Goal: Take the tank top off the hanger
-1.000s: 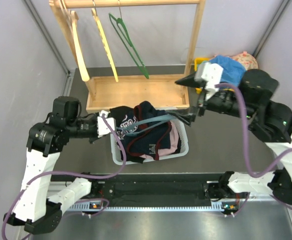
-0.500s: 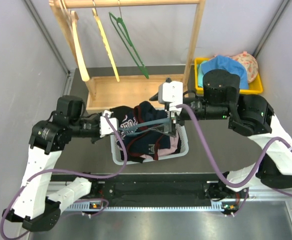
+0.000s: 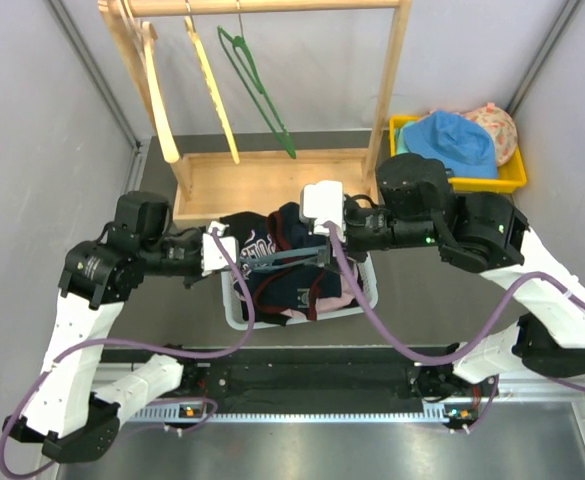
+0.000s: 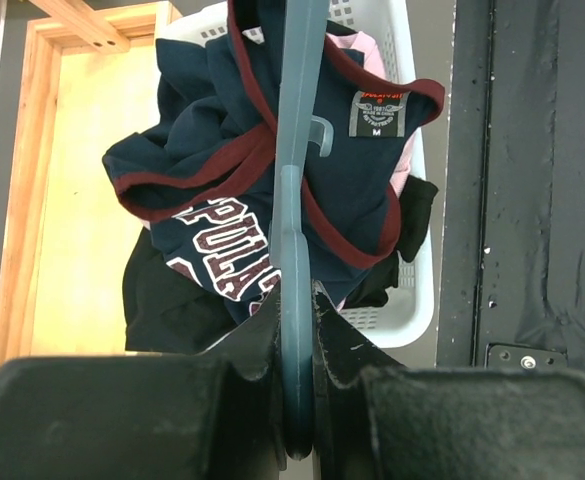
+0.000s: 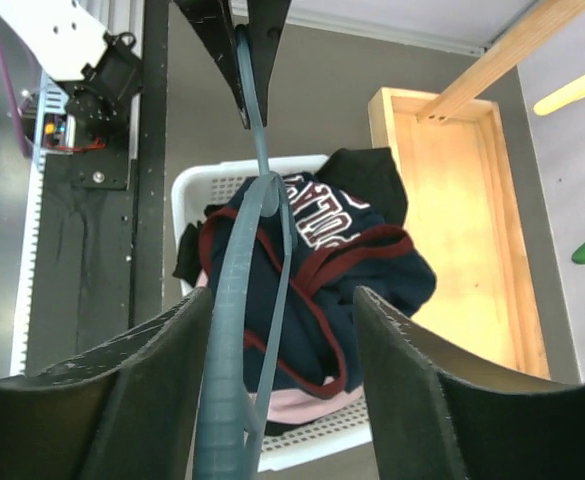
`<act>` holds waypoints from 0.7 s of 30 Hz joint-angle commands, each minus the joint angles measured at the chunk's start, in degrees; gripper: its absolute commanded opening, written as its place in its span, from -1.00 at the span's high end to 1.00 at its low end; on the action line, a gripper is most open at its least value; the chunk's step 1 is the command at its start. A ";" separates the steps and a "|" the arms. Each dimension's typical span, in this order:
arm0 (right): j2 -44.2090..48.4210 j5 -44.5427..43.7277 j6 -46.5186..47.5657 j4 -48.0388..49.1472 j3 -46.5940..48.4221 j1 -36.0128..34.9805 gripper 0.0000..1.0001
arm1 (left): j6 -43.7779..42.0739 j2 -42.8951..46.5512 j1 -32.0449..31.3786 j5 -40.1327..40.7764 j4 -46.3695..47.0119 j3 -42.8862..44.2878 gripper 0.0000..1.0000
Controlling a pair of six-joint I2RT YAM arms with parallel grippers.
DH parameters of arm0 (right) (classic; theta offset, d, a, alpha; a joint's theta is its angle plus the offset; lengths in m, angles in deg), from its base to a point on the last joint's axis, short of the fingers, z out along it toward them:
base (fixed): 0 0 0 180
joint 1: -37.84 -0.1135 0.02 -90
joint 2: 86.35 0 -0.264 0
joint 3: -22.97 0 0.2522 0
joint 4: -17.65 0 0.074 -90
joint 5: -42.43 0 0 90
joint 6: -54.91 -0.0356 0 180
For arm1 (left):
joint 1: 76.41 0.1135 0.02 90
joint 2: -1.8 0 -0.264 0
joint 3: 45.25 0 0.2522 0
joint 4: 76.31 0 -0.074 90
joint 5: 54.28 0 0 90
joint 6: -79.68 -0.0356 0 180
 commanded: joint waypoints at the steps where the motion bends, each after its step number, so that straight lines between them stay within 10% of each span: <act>1: 0.15 -0.42 0.19 -0.24 -0.38 -0.80 -0.04 | 0.84 -0.26 -0.26 1.22 0.19 0.17 1.00; 10: 0.94 -2.52 -0.42 -0.59 -0.99 -0.80 0.49 | 2.25 0.01 -0.34 0.35 1.86 0.52 1.00; 13: 1.03 -4.00 -1.38 -1.65 -0.73 -0.80 0.98 | 3.04 0.18 -0.35 -0.18 2.47 1.13 0.99; 21: 0.41 -8.05 -6.83 -6.22 -2.13 -0.80 1.00 | 5.94 0.71 -0.26 -2.38 5.55 2.45 0.15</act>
